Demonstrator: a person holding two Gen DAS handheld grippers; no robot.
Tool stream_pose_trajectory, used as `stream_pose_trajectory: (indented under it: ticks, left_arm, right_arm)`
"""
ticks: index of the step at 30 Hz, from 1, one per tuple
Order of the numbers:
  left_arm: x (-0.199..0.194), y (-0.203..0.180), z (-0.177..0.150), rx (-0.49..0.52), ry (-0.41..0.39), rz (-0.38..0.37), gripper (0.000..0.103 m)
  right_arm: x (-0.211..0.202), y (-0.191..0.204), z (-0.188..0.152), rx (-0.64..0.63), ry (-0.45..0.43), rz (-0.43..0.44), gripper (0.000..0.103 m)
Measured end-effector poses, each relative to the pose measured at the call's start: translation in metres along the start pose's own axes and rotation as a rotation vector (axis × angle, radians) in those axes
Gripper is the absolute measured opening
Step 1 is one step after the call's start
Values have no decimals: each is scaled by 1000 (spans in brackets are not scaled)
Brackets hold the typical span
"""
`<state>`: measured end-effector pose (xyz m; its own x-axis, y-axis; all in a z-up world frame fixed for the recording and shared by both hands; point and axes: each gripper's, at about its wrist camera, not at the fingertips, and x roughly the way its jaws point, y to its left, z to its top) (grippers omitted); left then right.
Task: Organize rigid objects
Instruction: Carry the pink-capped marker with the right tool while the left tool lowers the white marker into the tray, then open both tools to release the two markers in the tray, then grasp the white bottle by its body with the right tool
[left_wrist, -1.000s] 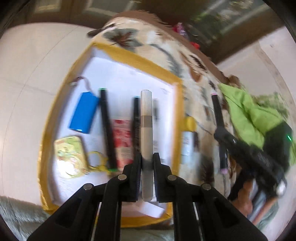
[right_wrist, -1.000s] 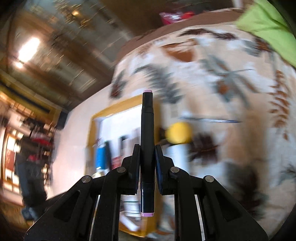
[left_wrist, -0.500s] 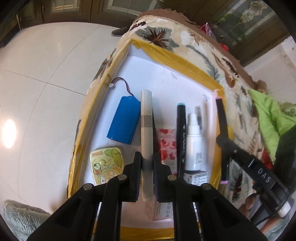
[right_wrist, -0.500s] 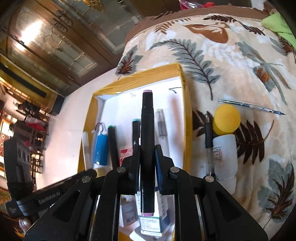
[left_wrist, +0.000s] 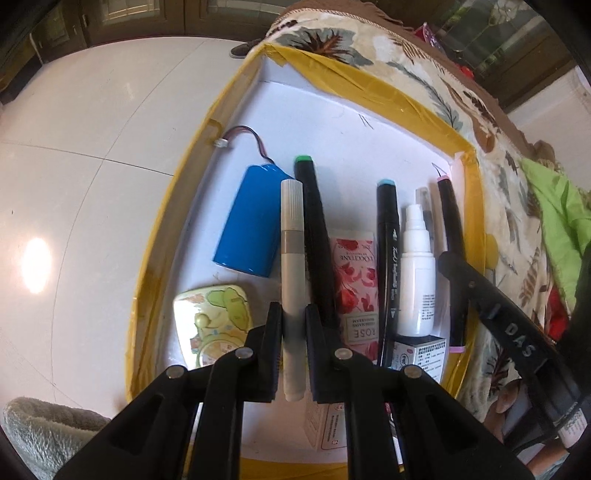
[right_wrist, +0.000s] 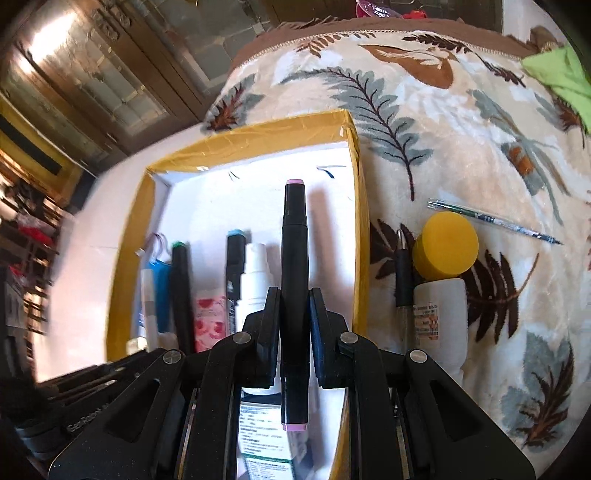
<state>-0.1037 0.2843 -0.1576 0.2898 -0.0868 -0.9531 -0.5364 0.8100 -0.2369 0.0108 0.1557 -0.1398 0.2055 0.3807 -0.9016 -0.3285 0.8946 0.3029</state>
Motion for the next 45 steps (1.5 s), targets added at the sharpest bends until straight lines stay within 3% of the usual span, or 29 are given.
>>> stream_pose_trajectory:
  ticks: [6,15,19,23,25,26,28,31,37,42,45]
  left_arm:
    - [7,-3,-2,3,19,19,11]
    - [11,-4,-2,-7,34,27,13]
    - [8,-1,-3,-26,35,26,30]
    - [2,4,-4,-49,49,-48,50]
    - [0,3,-5,-46,47,-53,50]
    - [-2,3,-6,-46,43,-50,50]
    - [-8,3,-7,-46,11,-26,50]
    - [-24,-2,-8,-18,-79,18,50]
    - [-55,-14,-12,12,-226,-118,50]
    - [-57,-38,-23,86,-235,-205,51]
    - [-51,-54,-26,125,-229,-201,51]
  right_arm:
    - [6,2,-1,-24,24,-38,15]
    - [4,-3,0,11,50,10,16]
    - [3,-7,1,36,72,49,16]
    - [-6,-10,4,36,69,77,18]
    - [-16,-14,7,54,48,92,21]
    - [-21,-17,9,66,37,103,28]
    - [-34,-25,11,87,8,126,36]
    - [-56,-35,19,94,-32,156,36]
    - [-109,-72,29,89,-118,140,36]
    - [-115,-110,31,143,-103,85,36]
    - [-98,-117,29,163,-36,102,36]
